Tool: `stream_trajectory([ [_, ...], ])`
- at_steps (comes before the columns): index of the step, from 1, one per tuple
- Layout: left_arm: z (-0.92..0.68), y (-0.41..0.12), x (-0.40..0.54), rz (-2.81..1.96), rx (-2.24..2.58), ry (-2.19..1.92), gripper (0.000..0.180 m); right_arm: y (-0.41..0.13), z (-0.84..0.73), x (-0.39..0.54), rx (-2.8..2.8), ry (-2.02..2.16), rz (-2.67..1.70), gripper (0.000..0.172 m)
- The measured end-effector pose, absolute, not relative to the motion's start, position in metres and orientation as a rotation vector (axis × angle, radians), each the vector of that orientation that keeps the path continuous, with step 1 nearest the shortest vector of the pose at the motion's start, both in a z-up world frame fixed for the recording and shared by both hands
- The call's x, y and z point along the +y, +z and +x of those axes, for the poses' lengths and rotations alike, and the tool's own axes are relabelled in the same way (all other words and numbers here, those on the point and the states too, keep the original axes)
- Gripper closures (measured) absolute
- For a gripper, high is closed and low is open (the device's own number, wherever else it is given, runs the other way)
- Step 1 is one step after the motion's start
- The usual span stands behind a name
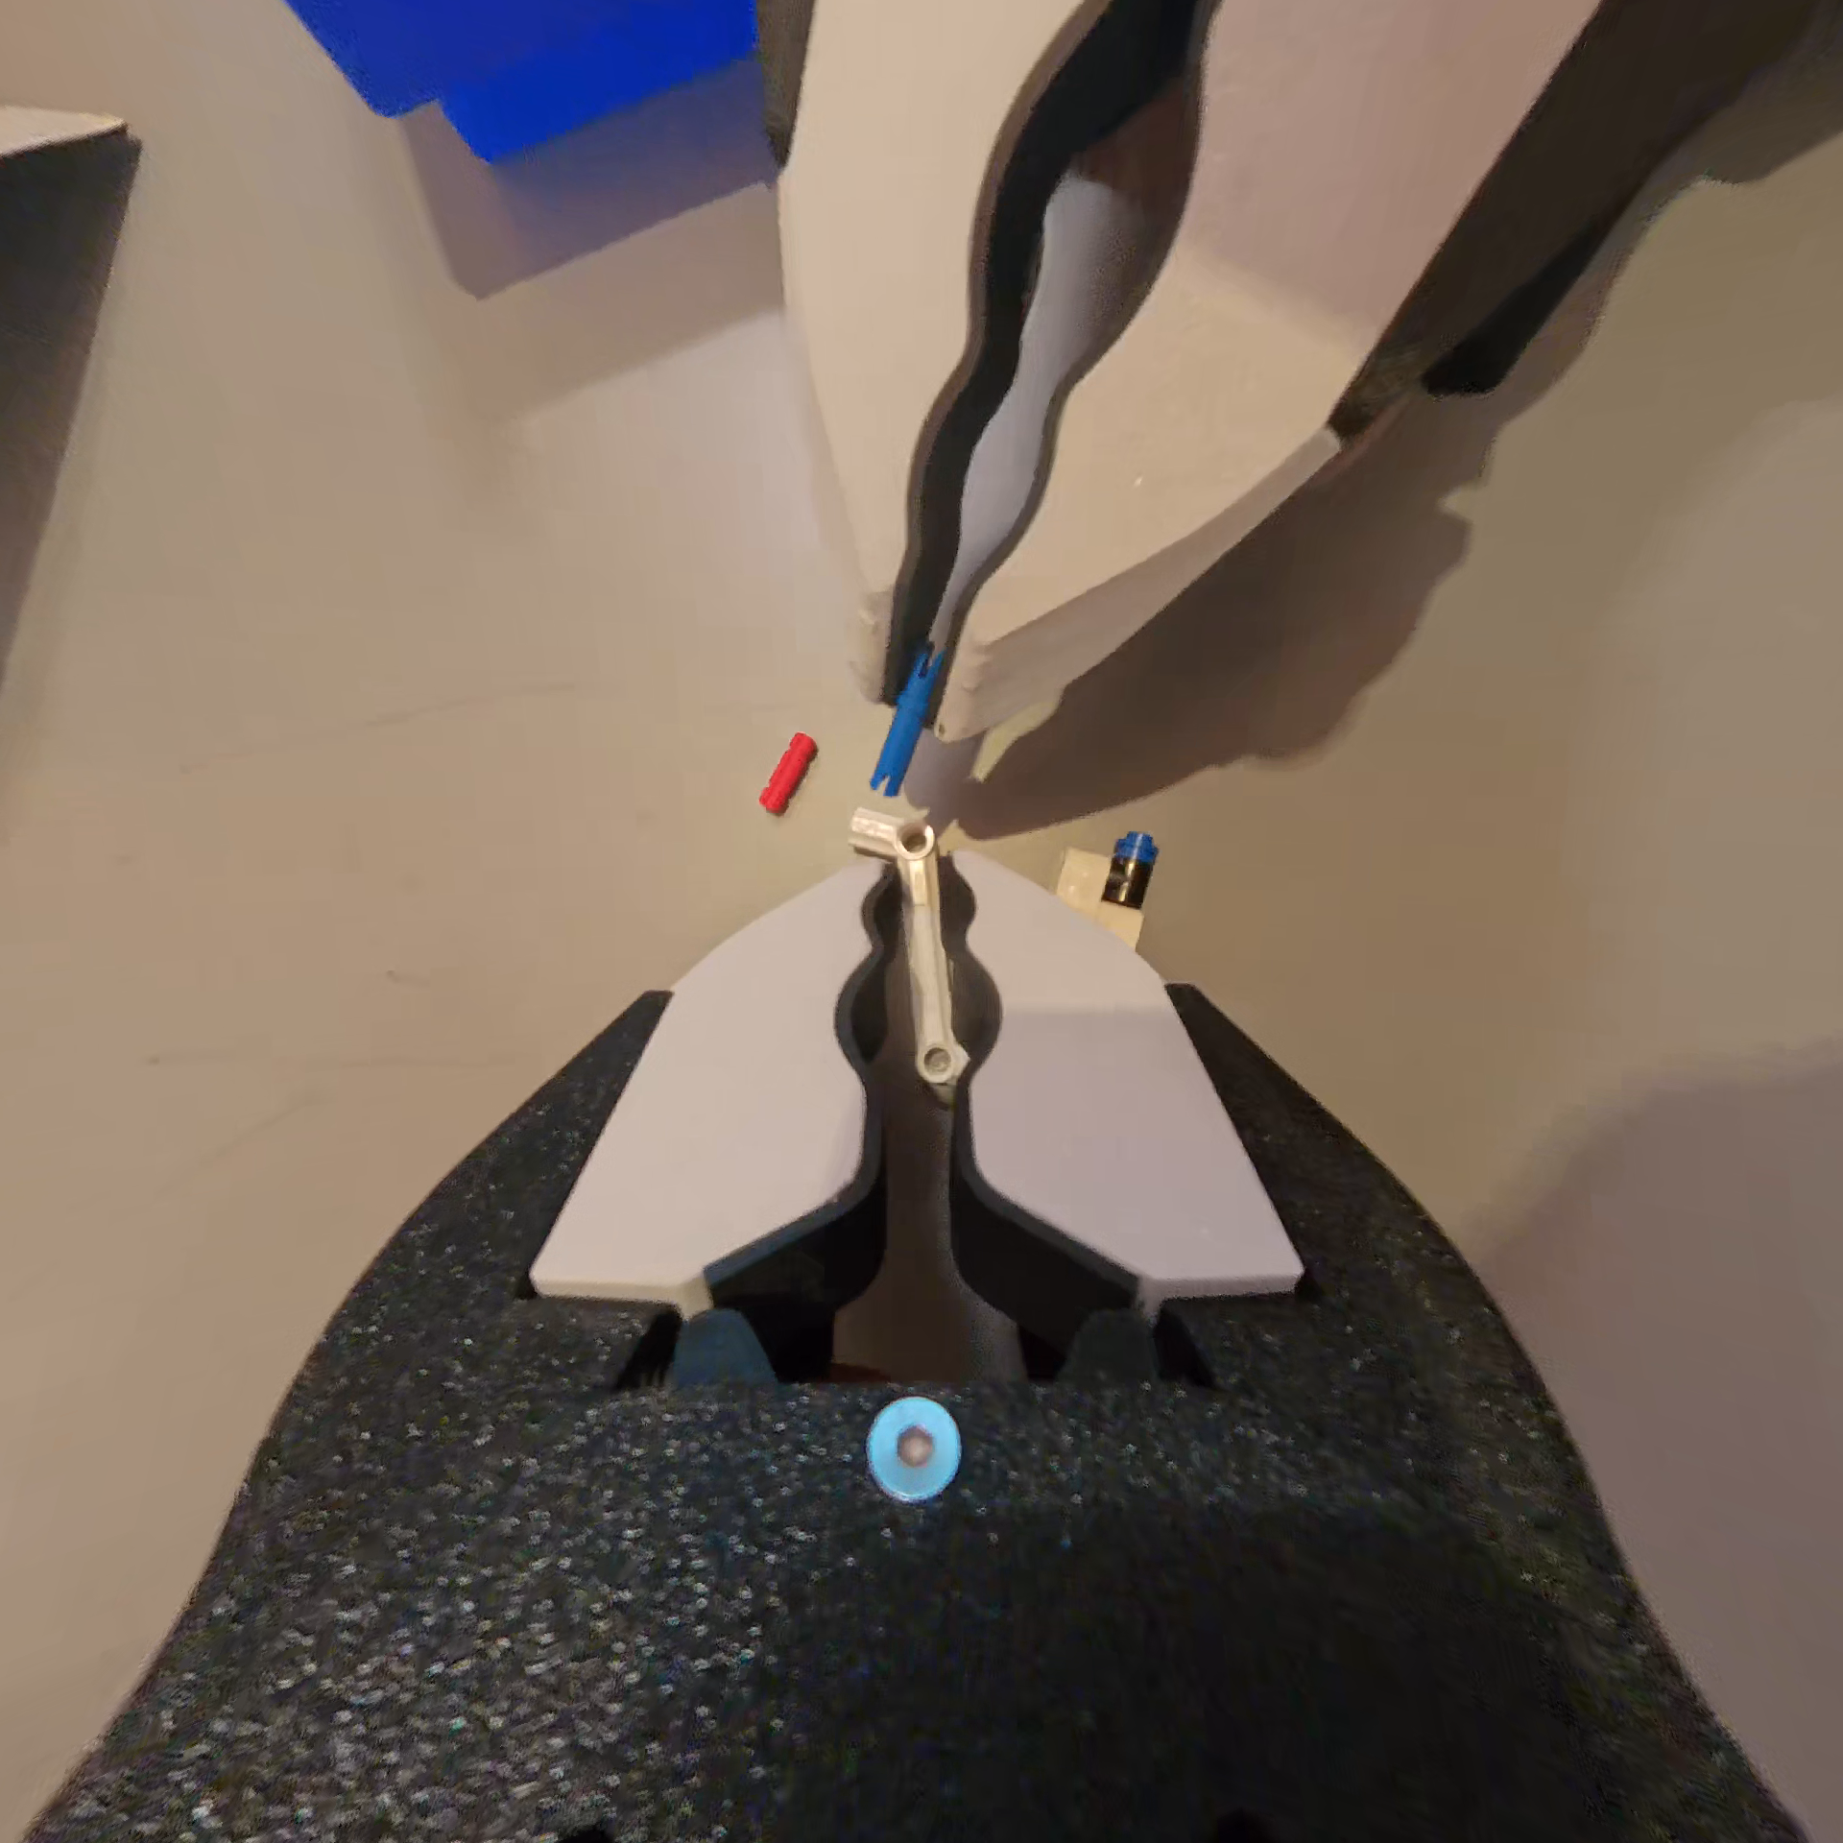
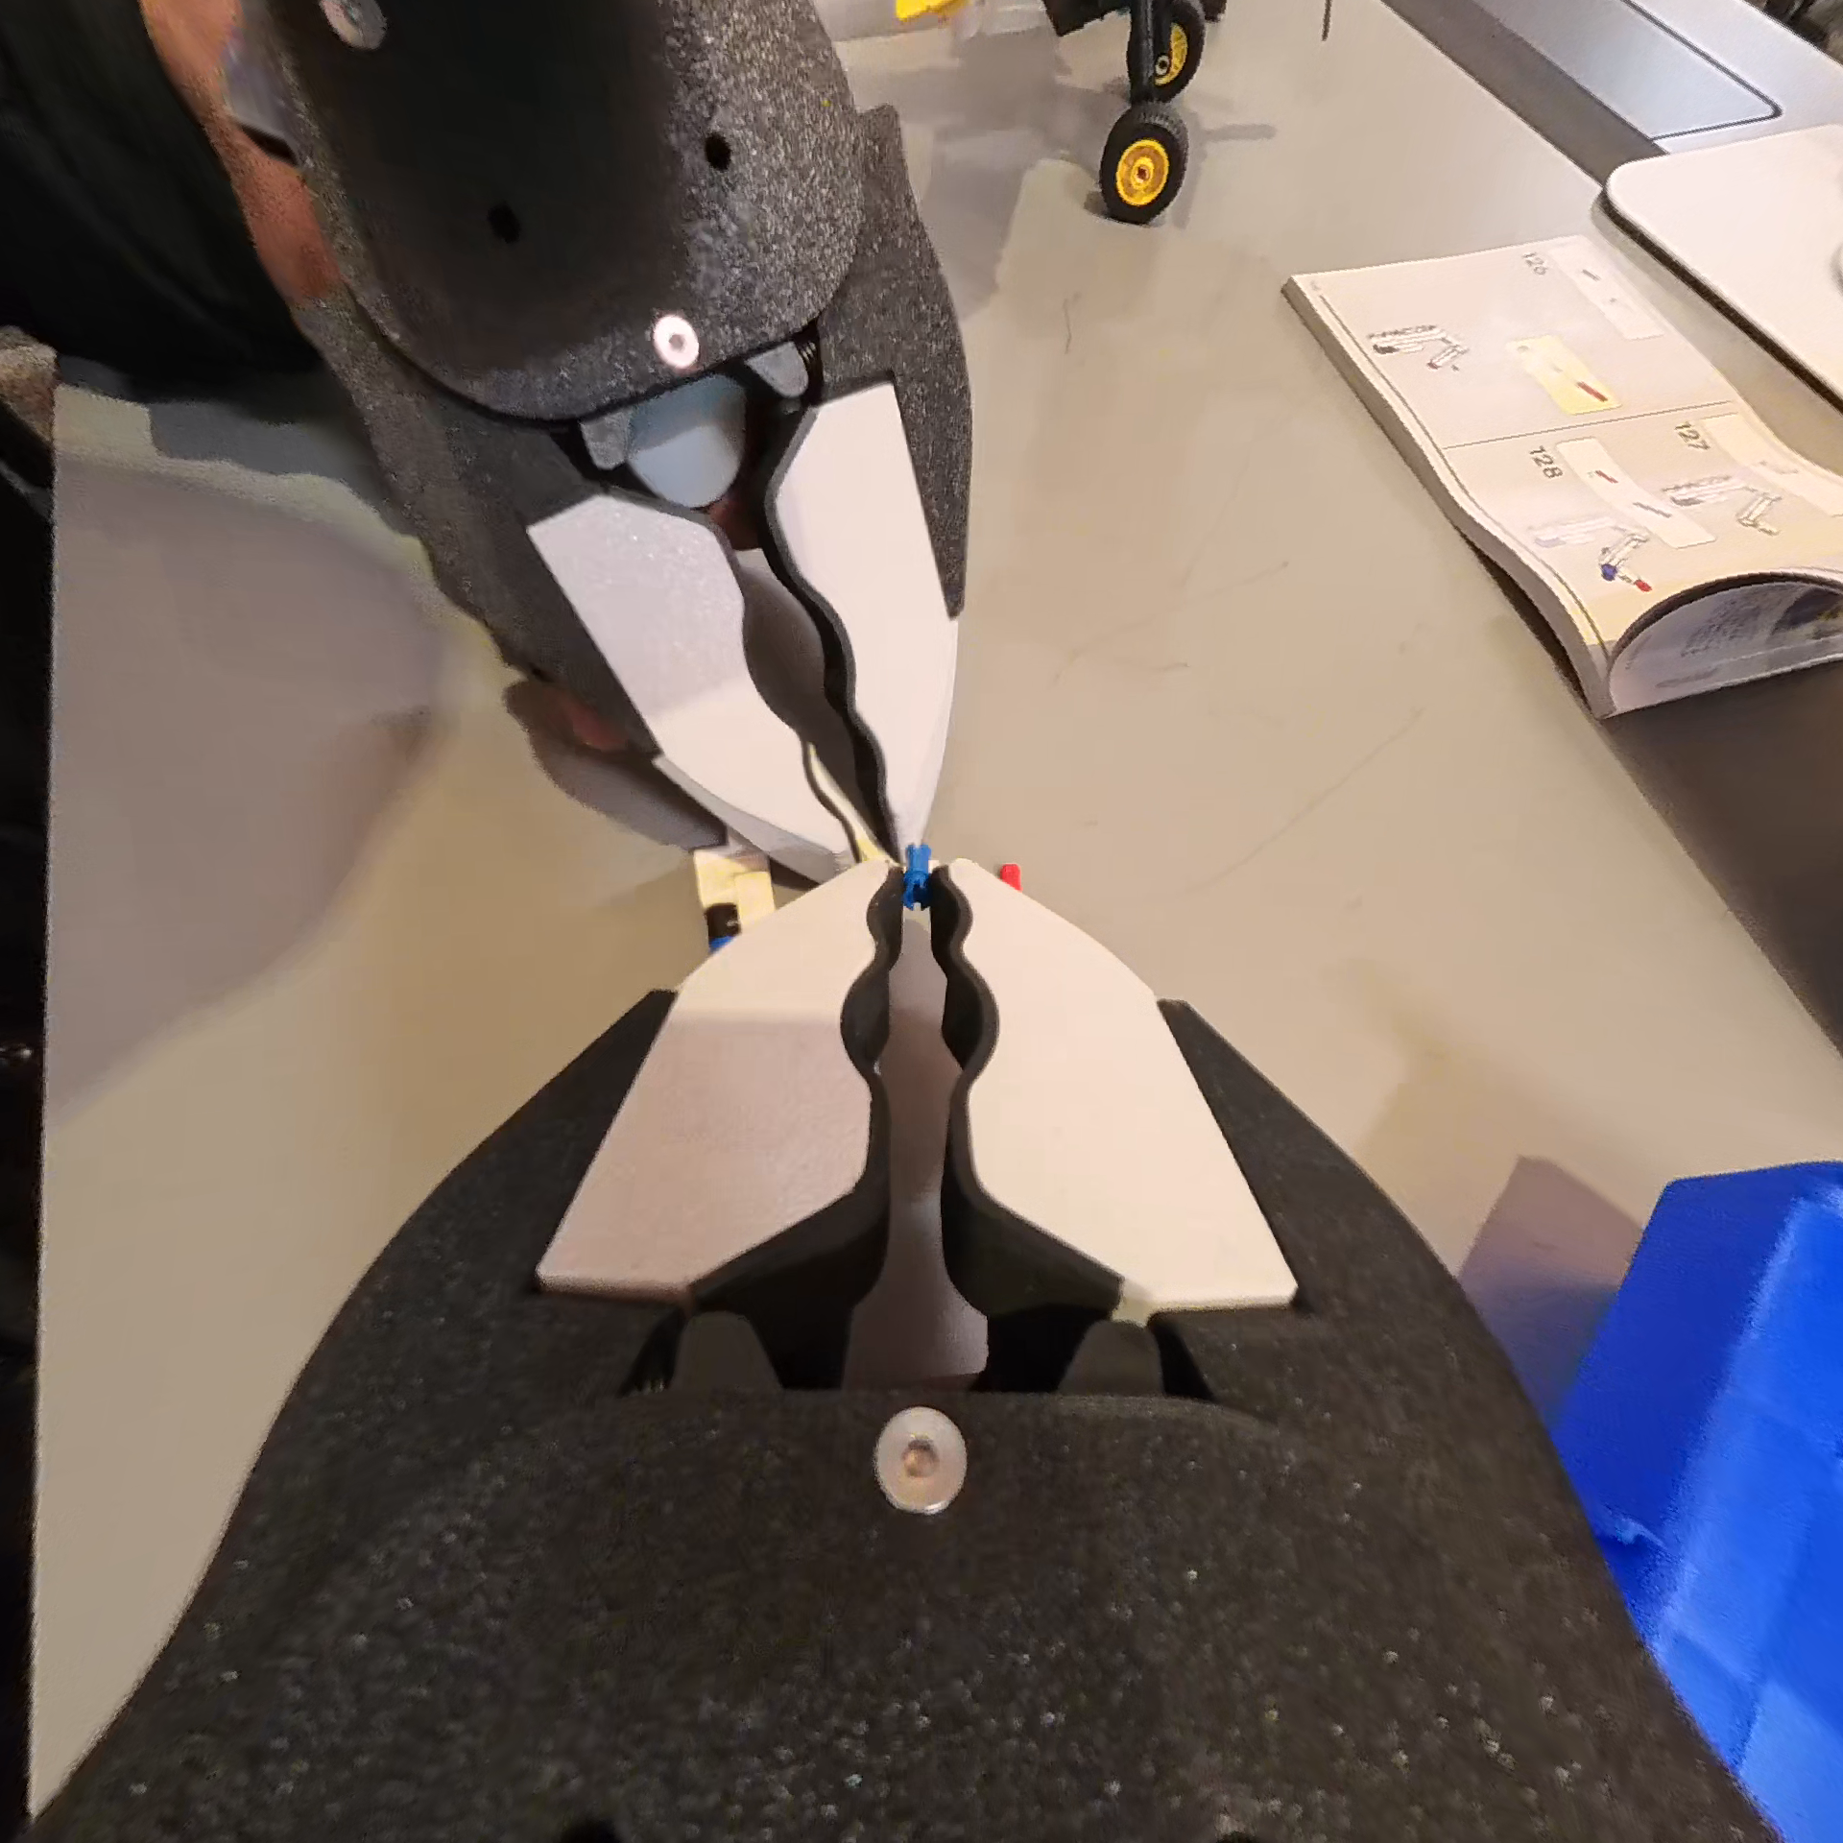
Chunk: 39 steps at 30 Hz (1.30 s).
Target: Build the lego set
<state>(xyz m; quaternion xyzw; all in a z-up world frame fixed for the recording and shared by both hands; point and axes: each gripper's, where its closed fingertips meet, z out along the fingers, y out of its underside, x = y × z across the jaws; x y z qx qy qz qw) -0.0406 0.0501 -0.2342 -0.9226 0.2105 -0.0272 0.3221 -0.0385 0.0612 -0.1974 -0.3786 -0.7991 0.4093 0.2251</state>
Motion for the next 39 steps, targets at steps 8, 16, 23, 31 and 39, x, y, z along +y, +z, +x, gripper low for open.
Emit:
stream_trajectory([
  [8,-0.043,-0.231,0.055,-2.309,0.629,-0.073,0.173,-0.196,-0.034,0.059,-2.261,1.103,-1.035,0.167],
  [16,-0.048,-0.209,0.062,-2.161,0.737,0.323,0.173,-0.191,-0.039,0.063,-2.212,0.943,-1.03,0.167],
  [23,-0.051,-0.212,0.062,-2.154,0.754,0.449,0.173,-0.196,-0.045,0.061,-2.143,0.734,-0.98,0.167],
  [31,-0.052,-0.212,0.059,-2.14,0.782,0.474,0.173,-0.197,-0.046,0.057,-2.088,0.535,-0.855,0.167],
  [39,-0.05,-0.212,0.055,-2.087,0.889,0.528,0.174,-0.197,-0.045,0.05,-2.123,0.514,-0.728,0.167],
])
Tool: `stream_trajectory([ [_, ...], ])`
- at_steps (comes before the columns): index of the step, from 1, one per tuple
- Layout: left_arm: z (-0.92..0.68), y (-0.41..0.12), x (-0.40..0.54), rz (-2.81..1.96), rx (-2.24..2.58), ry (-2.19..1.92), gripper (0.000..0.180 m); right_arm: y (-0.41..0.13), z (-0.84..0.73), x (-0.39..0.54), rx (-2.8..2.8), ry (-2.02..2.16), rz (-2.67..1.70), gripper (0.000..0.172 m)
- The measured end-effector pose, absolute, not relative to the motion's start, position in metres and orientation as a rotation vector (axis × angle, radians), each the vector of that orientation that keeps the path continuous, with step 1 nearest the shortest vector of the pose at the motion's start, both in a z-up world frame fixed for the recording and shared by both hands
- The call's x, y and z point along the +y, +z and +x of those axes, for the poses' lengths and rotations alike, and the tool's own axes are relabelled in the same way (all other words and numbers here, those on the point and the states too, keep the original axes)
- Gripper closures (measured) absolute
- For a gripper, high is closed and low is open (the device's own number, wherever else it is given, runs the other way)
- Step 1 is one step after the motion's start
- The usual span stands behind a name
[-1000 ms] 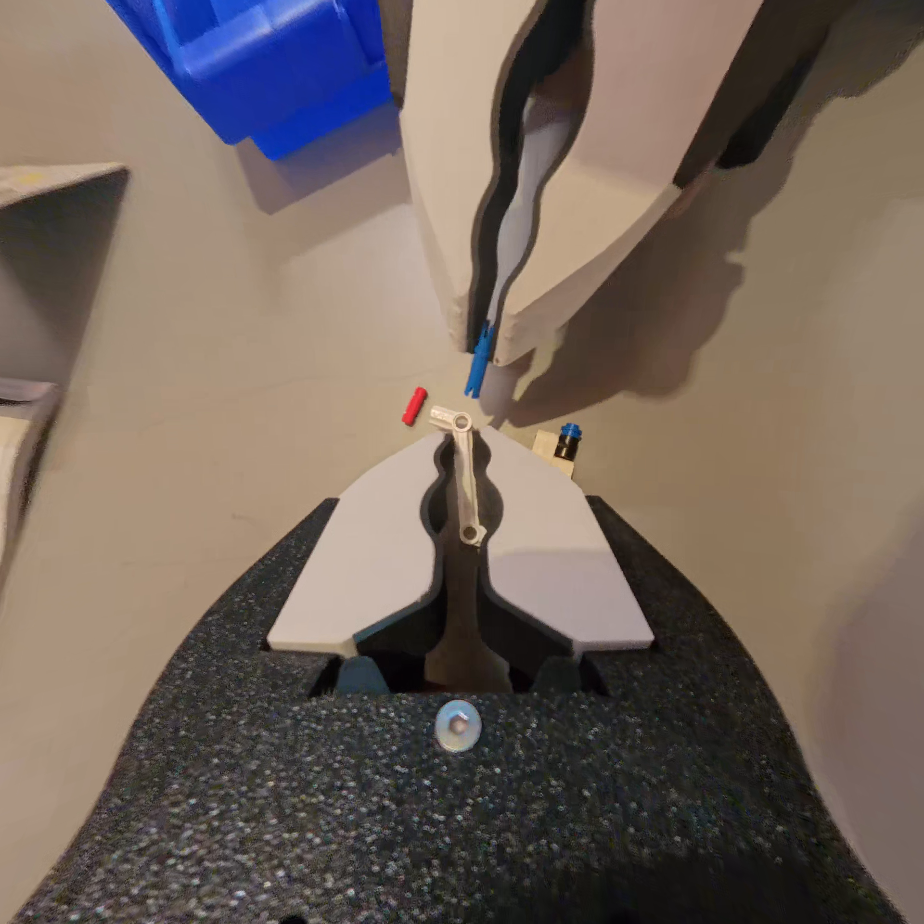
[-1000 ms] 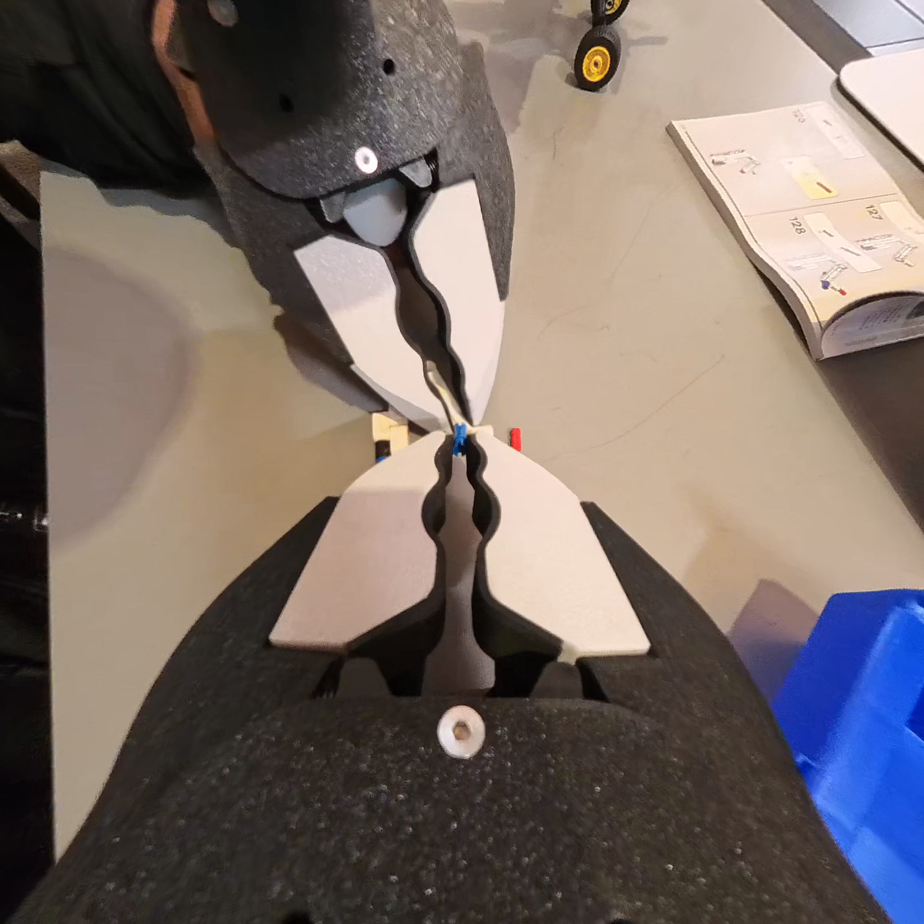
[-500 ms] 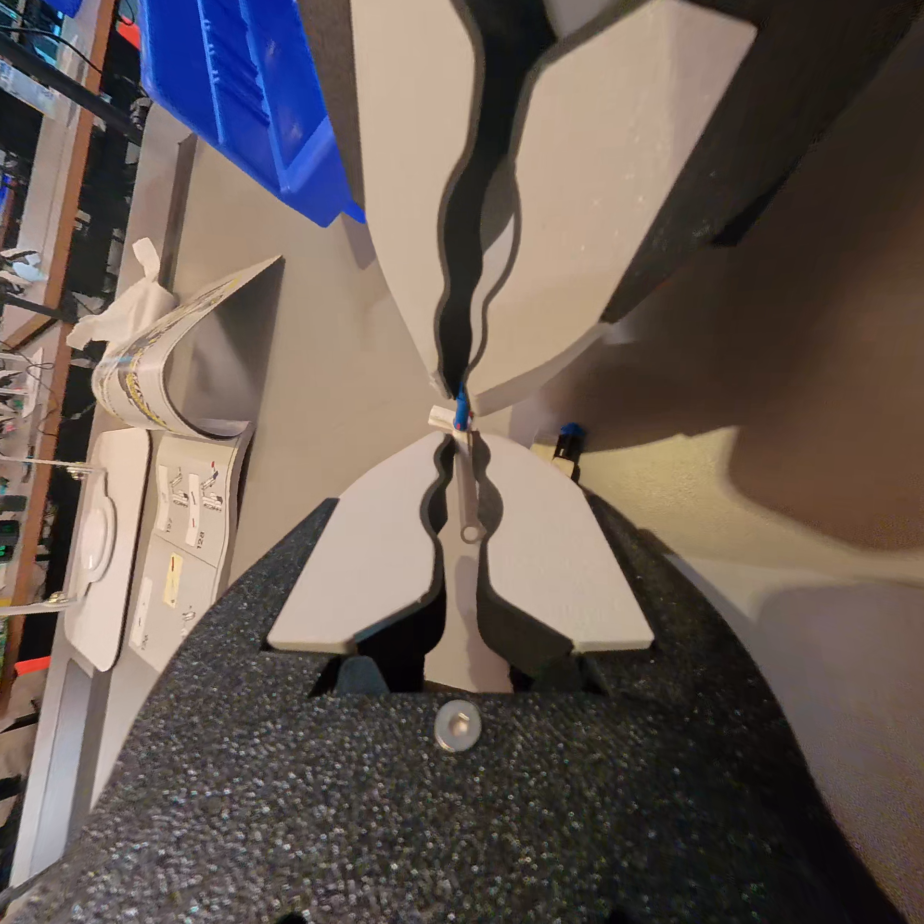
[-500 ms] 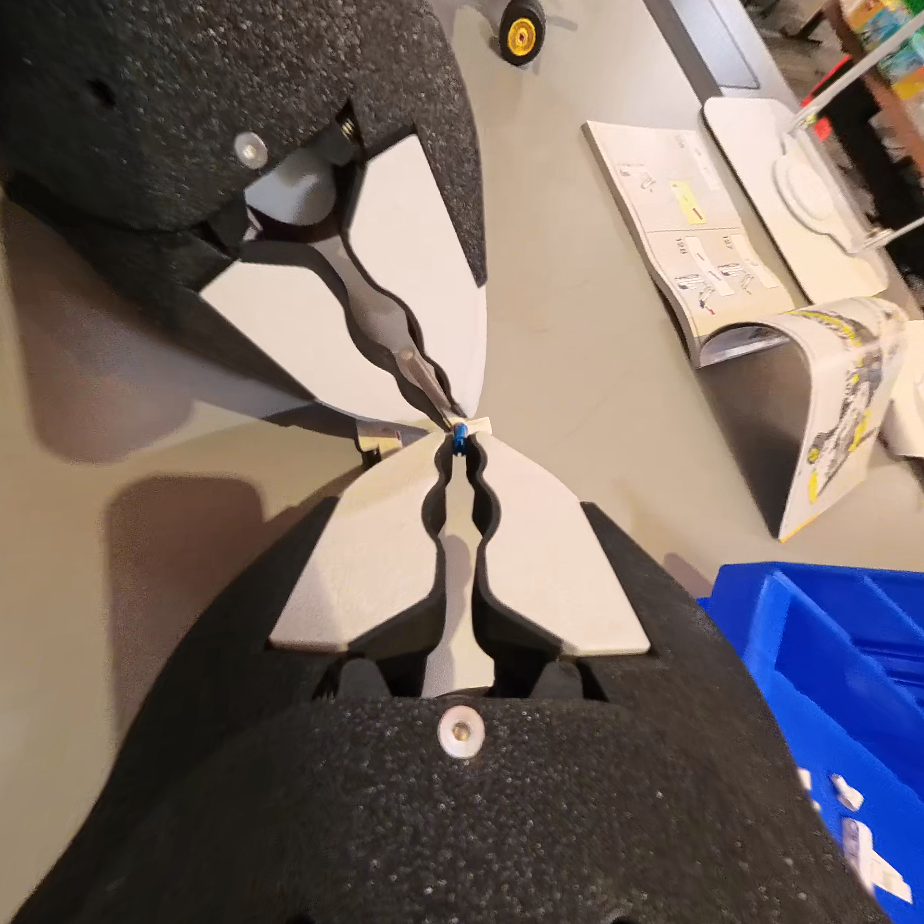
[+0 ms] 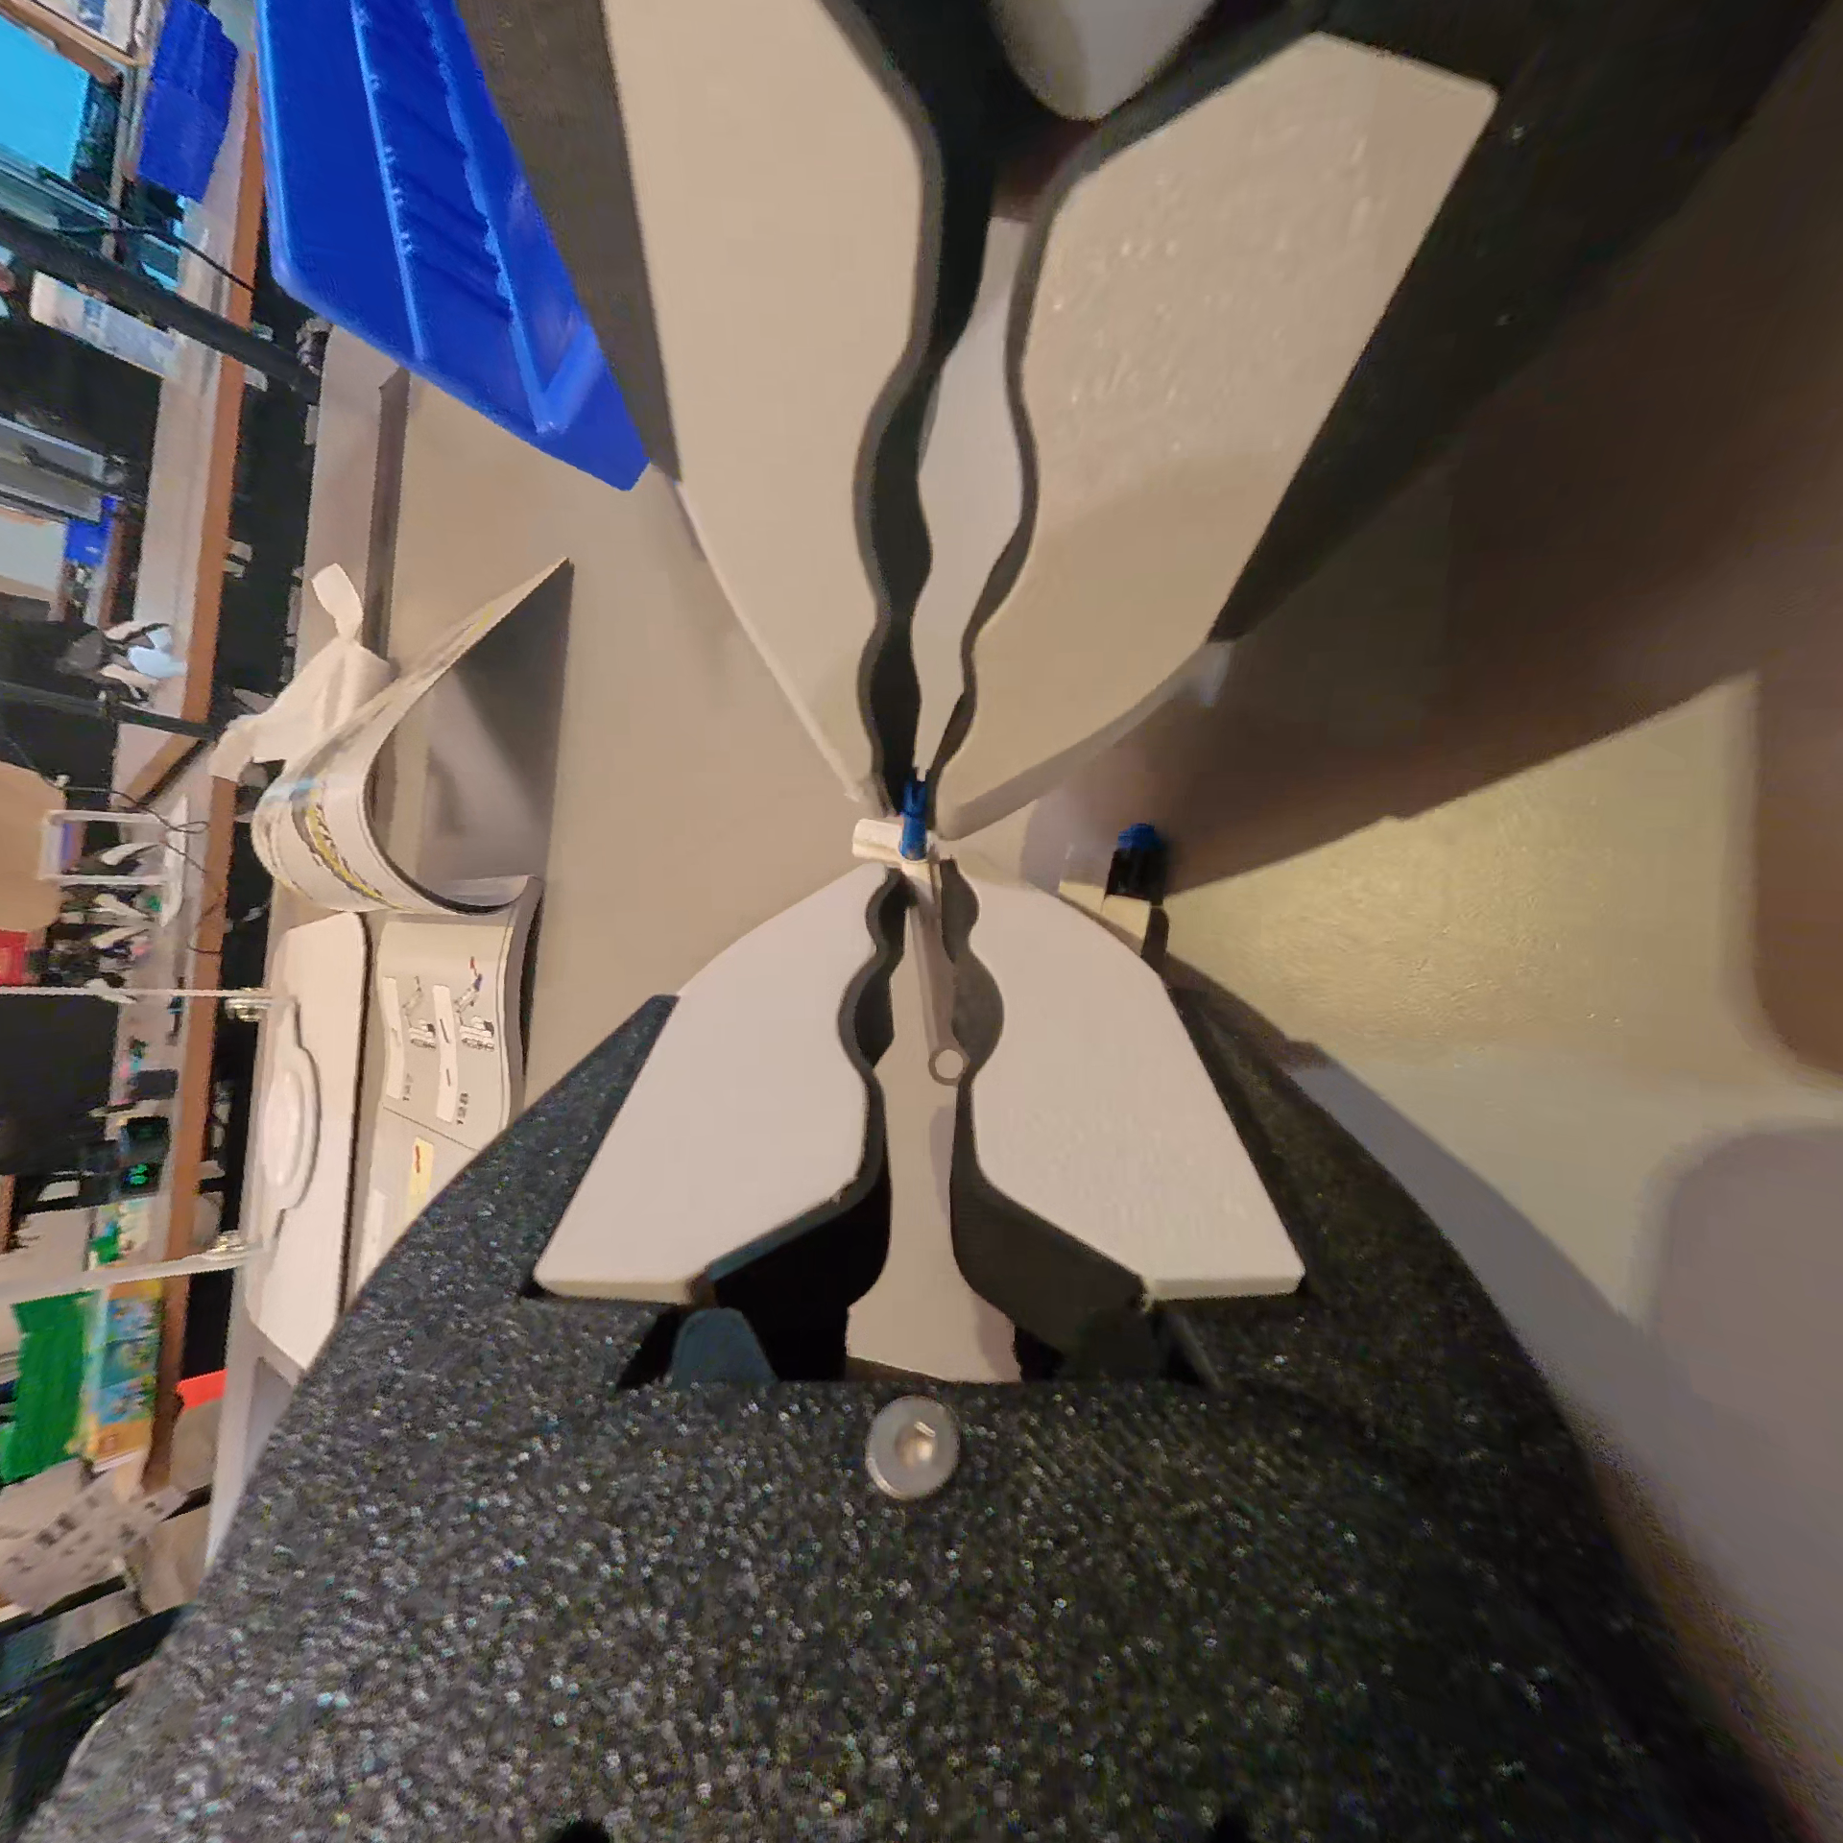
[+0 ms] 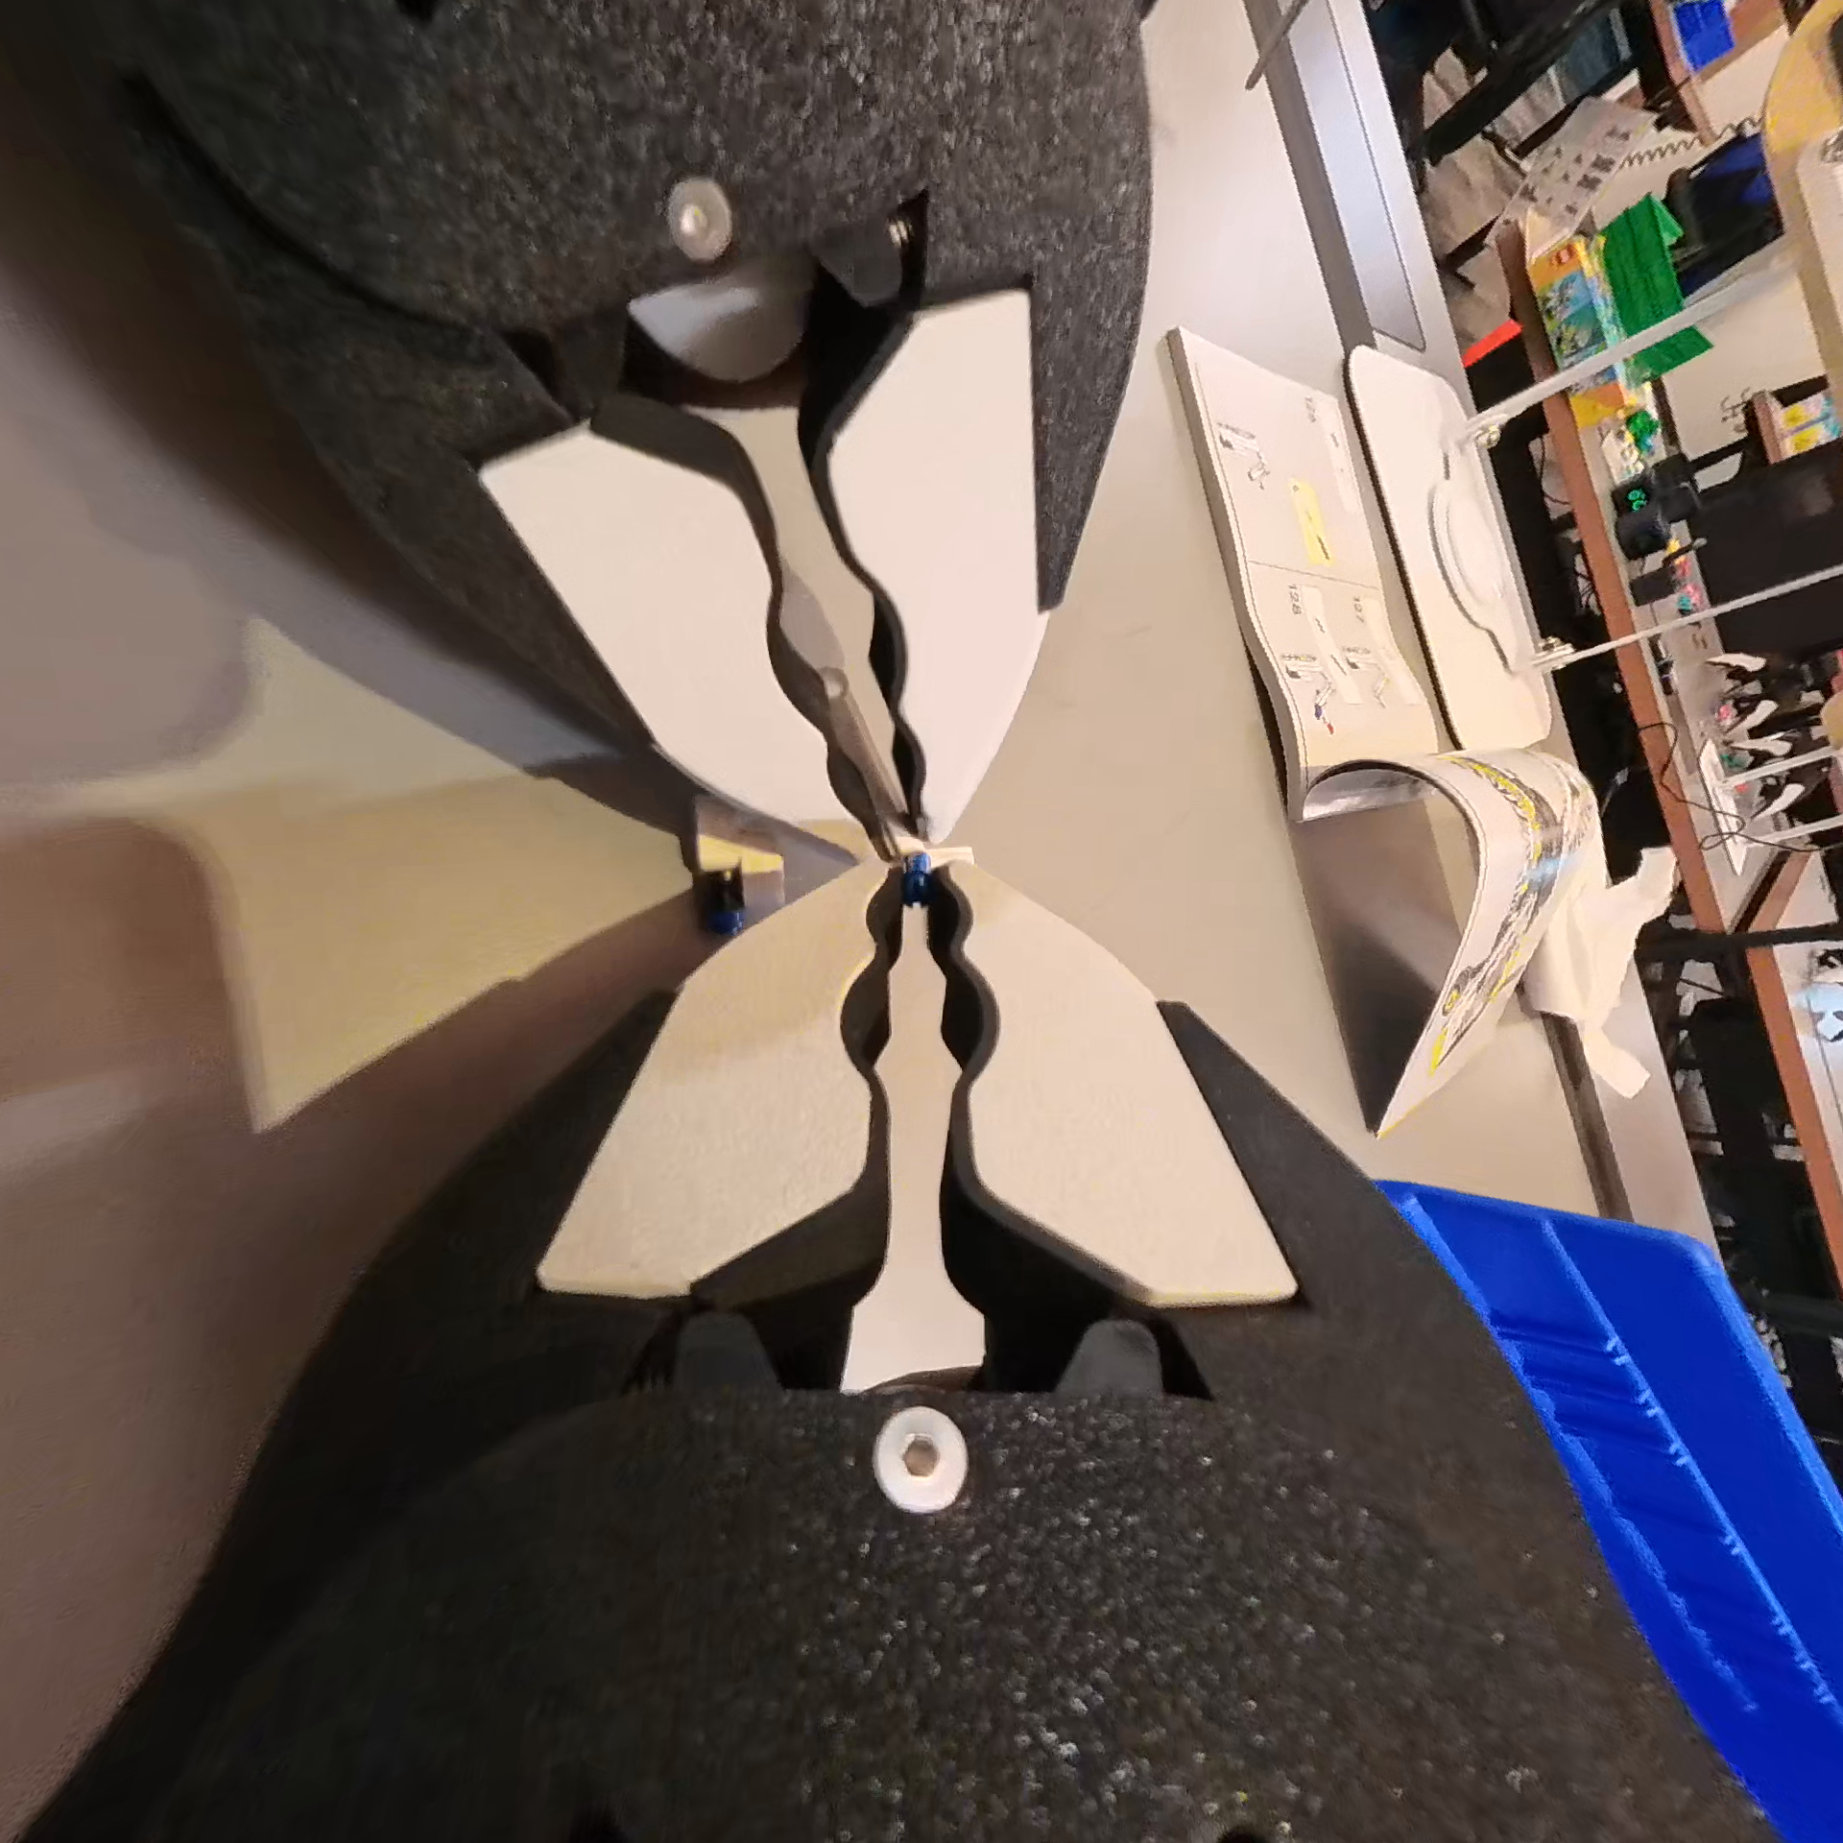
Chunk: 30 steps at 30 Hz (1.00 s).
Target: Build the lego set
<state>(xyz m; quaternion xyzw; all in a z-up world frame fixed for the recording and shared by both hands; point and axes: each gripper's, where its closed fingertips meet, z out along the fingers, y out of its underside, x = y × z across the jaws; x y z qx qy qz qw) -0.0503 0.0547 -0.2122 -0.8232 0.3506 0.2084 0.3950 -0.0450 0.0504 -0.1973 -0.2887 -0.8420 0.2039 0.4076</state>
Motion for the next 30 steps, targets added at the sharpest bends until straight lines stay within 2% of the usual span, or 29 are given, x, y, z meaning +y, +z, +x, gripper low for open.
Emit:
stream_trajectory([
  [19,-0.047,-0.2106,0.0552,-2.025,0.934,0.585,0.174,-0.1947,-0.0442,0.0491,-1.968,0.773,-0.991,0.167],
  [30,-0.043,-0.2132,0.0528,-2.01,0.989,0.547,0.174,-0.1978,-0.0403,0.0458,-2.057,0.672,-0.675,0.167],
])
